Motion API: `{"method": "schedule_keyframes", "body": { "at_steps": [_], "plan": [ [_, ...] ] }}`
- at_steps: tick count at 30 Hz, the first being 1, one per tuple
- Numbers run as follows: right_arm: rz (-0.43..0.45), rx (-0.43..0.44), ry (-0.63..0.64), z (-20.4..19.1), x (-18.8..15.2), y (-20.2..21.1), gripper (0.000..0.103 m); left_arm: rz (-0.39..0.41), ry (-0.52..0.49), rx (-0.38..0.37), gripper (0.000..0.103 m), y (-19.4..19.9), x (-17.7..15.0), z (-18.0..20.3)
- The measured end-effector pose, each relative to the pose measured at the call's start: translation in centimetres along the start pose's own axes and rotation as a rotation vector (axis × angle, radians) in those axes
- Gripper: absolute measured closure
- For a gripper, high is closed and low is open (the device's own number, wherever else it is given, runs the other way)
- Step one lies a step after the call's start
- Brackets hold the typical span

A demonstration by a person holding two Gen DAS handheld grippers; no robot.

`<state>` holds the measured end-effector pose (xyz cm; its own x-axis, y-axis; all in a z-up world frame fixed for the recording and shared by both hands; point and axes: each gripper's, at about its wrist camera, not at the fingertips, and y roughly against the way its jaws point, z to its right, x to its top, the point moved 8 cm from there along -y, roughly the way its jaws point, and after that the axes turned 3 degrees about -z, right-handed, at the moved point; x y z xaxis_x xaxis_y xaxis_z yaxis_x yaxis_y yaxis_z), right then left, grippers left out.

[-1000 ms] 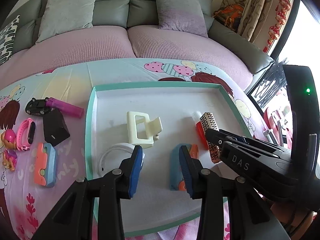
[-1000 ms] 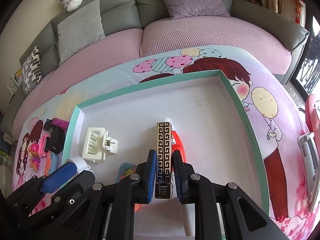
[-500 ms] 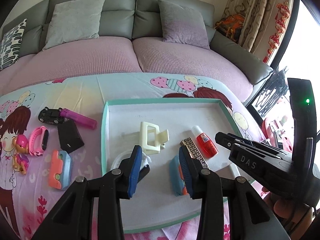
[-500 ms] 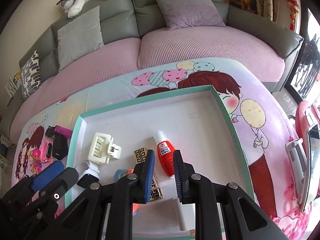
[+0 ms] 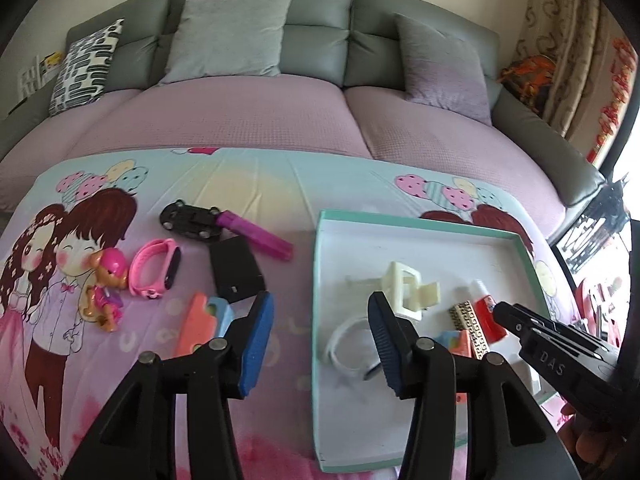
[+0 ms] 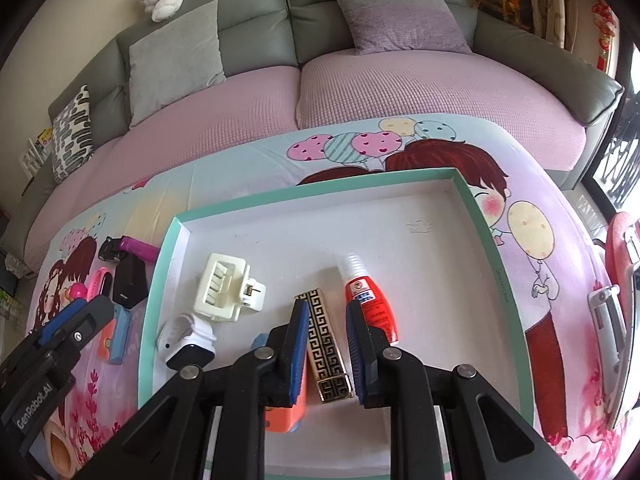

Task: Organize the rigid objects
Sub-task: 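Withdraw both open tools from the tray back toward the object pile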

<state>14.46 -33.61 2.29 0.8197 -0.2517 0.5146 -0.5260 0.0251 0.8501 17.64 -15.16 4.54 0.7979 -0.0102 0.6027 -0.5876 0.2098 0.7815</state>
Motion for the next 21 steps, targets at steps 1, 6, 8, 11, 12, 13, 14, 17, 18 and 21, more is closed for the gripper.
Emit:
{"method": "schedule_keyframes", "body": {
  "at_steps": [1,6,8,11,12,13,14,17,18,21],
  "plan": [
    [0.000,0.002,0.005,-0.2,0.0,0.0,0.071,0.001,0.007,0.004,0.048,0.0,0.0,-0.3],
    [0.013,0.019,0.040,-1.7,0.0,0.0,0.048,-0.002,0.054,0.056,0.031,-0.3,0.1,-2.0],
    [0.016,0.030,0.048,-2.1,0.0,0.0,0.043,-0.014,0.076,0.079,0.013,-0.6,-0.1,-2.8],
    [0.015,0.034,0.061,-2.5,-0.1,-0.1,0.033,-0.020,0.108,0.118,0.010,-1.0,-0.3,-4.0],
    [0.014,0.030,0.066,-2.6,-0.1,-0.2,0.029,-0.018,0.122,0.128,0.010,-1.0,-0.3,-4.5],
    [0.014,0.026,0.069,-2.6,-0.1,-0.2,0.027,-0.017,0.133,0.134,0.010,-1.0,-0.3,-4.8],
    [0.015,0.021,0.068,-2.6,-0.1,-0.3,0.026,-0.016,0.143,0.141,0.010,-1.0,-0.4,-5.1],
    [0.017,0.027,0.054,-2.4,-0.1,-0.3,0.017,-0.008,0.169,0.161,0.009,-1.1,-0.4,-6.0],
    [0.018,0.030,0.049,-2.4,0.0,-0.3,0.014,-0.007,0.175,0.166,0.007,-1.1,-0.4,-6.2],
    [0.023,0.027,0.050,-2.4,0.0,-0.4,0.003,-0.002,0.189,0.172,0.004,-1.0,-0.4,-6.6]
  ]
}}
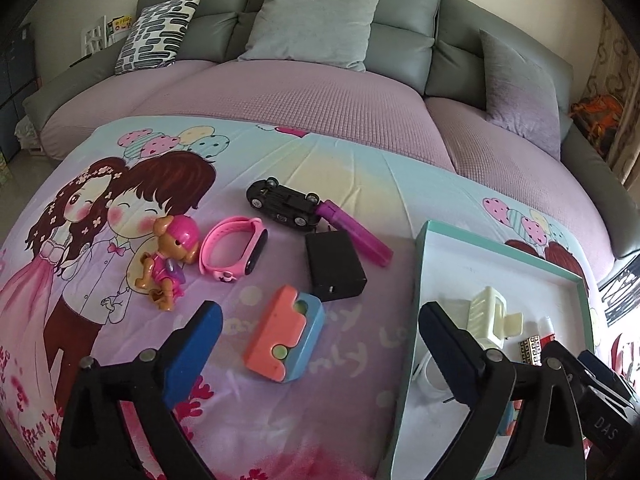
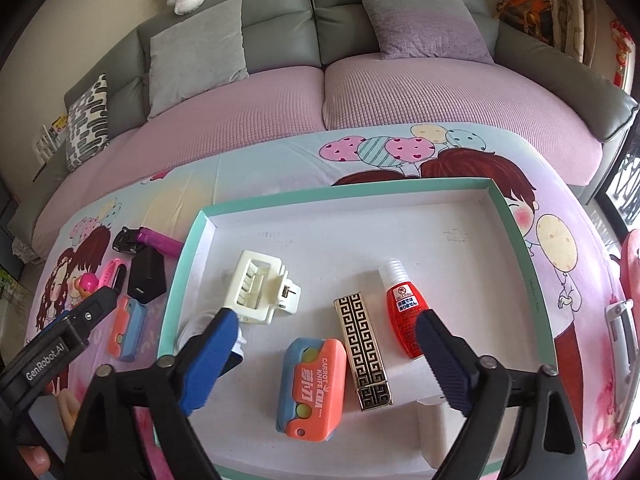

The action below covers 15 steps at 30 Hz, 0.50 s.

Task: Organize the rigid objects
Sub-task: 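Withdraw both open tools from the tray back toward the object pile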

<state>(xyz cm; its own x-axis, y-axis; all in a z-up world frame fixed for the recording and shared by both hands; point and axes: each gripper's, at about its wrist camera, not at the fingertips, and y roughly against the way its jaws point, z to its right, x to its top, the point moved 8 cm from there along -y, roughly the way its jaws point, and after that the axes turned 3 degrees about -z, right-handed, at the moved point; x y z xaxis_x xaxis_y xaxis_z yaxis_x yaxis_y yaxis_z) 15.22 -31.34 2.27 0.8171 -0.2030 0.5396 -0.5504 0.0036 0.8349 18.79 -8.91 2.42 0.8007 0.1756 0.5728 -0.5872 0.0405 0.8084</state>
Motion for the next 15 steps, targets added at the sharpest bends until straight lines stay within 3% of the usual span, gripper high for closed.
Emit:
{"method": "schedule_keyframes", "body": {
  "at_steps": [15],
  "plan": [
    [0.125,0.037,0.046,-2.3,1.2,0.7,0.000,0.023,0.082,0.024,0.004,0.6,1.2,-1.4]
  ]
}}
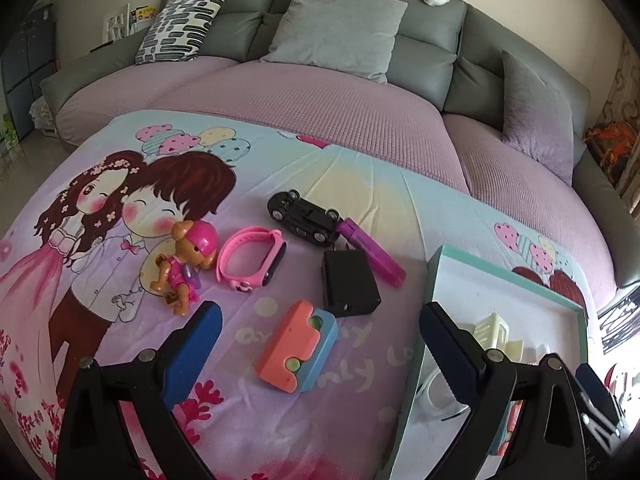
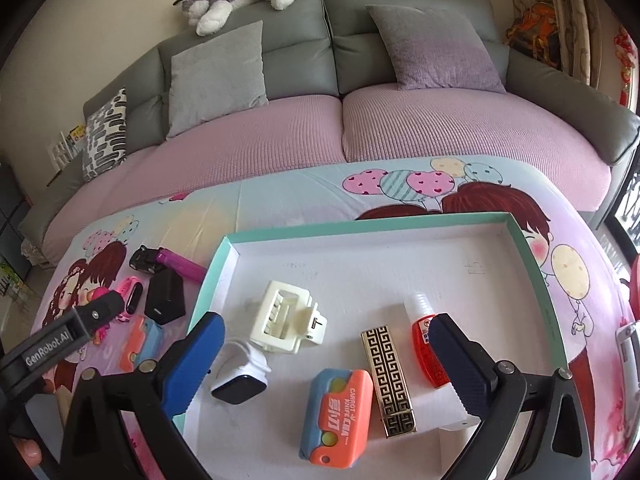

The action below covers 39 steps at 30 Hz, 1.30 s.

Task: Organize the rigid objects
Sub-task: 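Withdraw both open tools from the tray back toward the object pile, then grasp the pink-capped puppy figure with the left tool while the right tool grasps the second orange-blue block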

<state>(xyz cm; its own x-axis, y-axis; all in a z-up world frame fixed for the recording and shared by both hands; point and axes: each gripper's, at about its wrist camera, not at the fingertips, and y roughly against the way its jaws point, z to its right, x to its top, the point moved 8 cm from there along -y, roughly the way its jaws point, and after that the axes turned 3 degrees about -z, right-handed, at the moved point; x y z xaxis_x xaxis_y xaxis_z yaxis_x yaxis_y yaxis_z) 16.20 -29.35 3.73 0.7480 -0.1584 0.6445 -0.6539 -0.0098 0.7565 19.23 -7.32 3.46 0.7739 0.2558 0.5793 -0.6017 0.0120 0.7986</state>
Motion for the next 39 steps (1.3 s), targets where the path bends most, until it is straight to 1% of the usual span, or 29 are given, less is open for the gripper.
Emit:
{"method": "schedule_keyframes", "body": {
  "at_steps": [2,4,7,9,12,15,18,23,26,28,30,33,35,39],
  "plan": [
    [0.010,0.002,0.002,-0.3,0.1,-0.1,0.000,0.012,0.018,-0.004,0.004,0.3,0.5,-0.2],
    [0.003,0.036,-0.022,-0.4,0.0,-0.3,0.000,0.024,0.035,0.002,0.004,0.5,1.1,-0.6],
    [0.042,0.069,-0.070,-0.3,0.2,-0.1,0.000,0.039,0.043,0.040,0.004,0.7,2.1,-1.1],
    [0.055,0.073,-0.073,-0.5,0.4,0.0,0.000,0.053,0.046,0.043,0.004,0.9,2.8,-1.4],
    [0.061,0.045,-0.042,-0.9,0.5,-0.3,0.000,0.082,0.050,0.055,0.004,1.2,3.6,-2.0],
    [0.040,0.029,0.006,-1.9,0.4,-0.8,0.000,0.075,0.059,0.065,0.004,0.9,3.6,-2.8],
    [0.031,0.064,0.026,-3.4,0.4,-1.1,0.000,0.060,0.082,0.073,0.004,0.3,3.5,-4.2],
    [0.019,0.132,0.083,-6.8,0.1,-1.6,0.000,0.070,0.113,0.112,0.004,0.3,3.6,-7.0],
    [-0.003,0.152,0.134,-9.0,-0.4,-2.0,0.000,0.071,0.156,0.099,0.004,0.3,3.7,-8.9],
    [-0.014,0.171,0.162,-10.5,-0.8,-2.2,0.000,0.067,0.167,0.105,0.004,0.2,3.6,-10.0],
    [-0.023,0.204,0.169,-12.0,-1.1,-2.3,0.000,0.059,0.161,0.126,0.004,0.0,3.4,-10.8],
    [-0.048,0.270,0.164,-14.1,-1.7,-2.6,0.000,0.023,0.123,0.174,0.004,-0.8,2.9,-12.1],
    [-0.065,0.287,0.177,-15.4,-2.2,-3.0,0.000,-0.007,0.114,0.196,0.004,-1.4,2.4,-13.1],
    [-0.094,0.288,0.211,-17.2,-3.2,-4.0,0.000,-0.063,0.116,0.181,0.004,-2.6,1.5,-14.5]
  ]
}}
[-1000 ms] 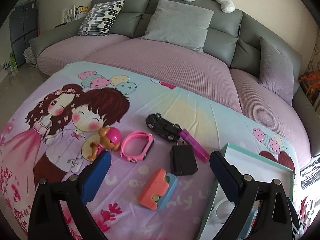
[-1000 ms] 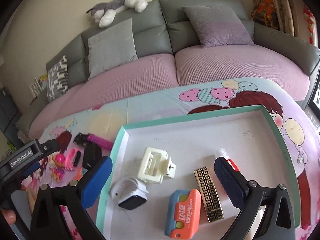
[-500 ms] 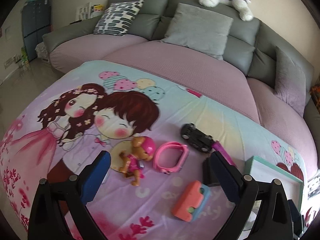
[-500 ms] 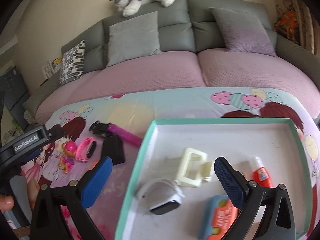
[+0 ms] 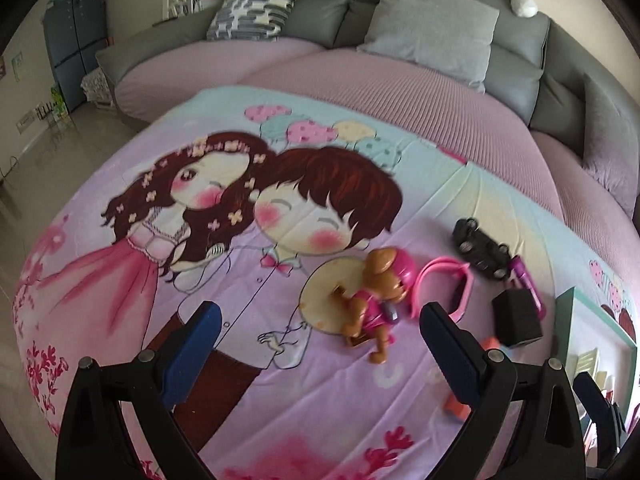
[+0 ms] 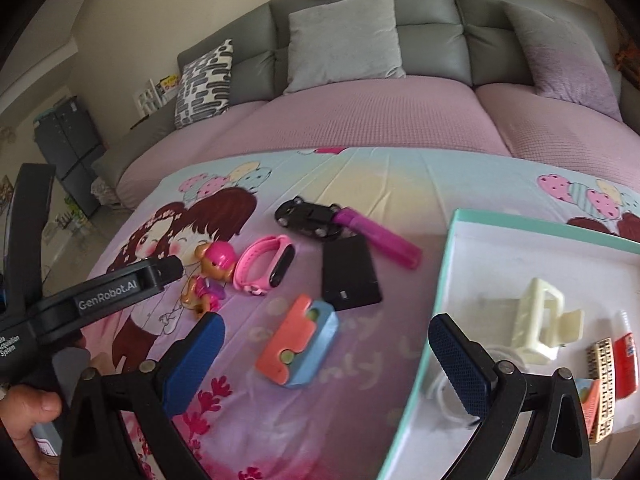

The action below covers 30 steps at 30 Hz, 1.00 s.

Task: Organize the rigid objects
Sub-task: 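Grasp the pink-capped puppy figure with the left tool while the right tool grasps the second orange-blue block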

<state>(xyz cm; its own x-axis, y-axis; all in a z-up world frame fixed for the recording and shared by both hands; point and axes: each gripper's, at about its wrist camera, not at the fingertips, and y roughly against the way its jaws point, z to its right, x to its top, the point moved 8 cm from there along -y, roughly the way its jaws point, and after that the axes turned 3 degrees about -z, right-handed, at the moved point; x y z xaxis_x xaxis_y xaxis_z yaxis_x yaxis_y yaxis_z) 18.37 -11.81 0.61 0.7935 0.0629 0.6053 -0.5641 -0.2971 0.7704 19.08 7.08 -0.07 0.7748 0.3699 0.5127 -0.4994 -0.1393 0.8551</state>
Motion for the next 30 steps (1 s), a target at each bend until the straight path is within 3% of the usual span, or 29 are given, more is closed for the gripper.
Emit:
{"method": "schedule_keyframes", "body": {
  "at_steps": [11,16,30],
  "plan": [
    [-0.090,-0.029,0.019,-1.8,-1.4,-3.3,0.000,-0.051,-0.034,-0.014,0.004,-2.1,-0.4,-0.8],
    [-0.120,-0.087,0.040,-1.7,-1.7,-4.6,0.002,-0.055,-0.044,-0.062,0.004,-2.8,-0.5,-0.3],
    [-0.144,-0.161,0.061,-1.6,-2.1,-6.2,0.010,-0.078,-0.105,-0.084,0.005,-5.9,-1.1,1.5]
  ]
}}
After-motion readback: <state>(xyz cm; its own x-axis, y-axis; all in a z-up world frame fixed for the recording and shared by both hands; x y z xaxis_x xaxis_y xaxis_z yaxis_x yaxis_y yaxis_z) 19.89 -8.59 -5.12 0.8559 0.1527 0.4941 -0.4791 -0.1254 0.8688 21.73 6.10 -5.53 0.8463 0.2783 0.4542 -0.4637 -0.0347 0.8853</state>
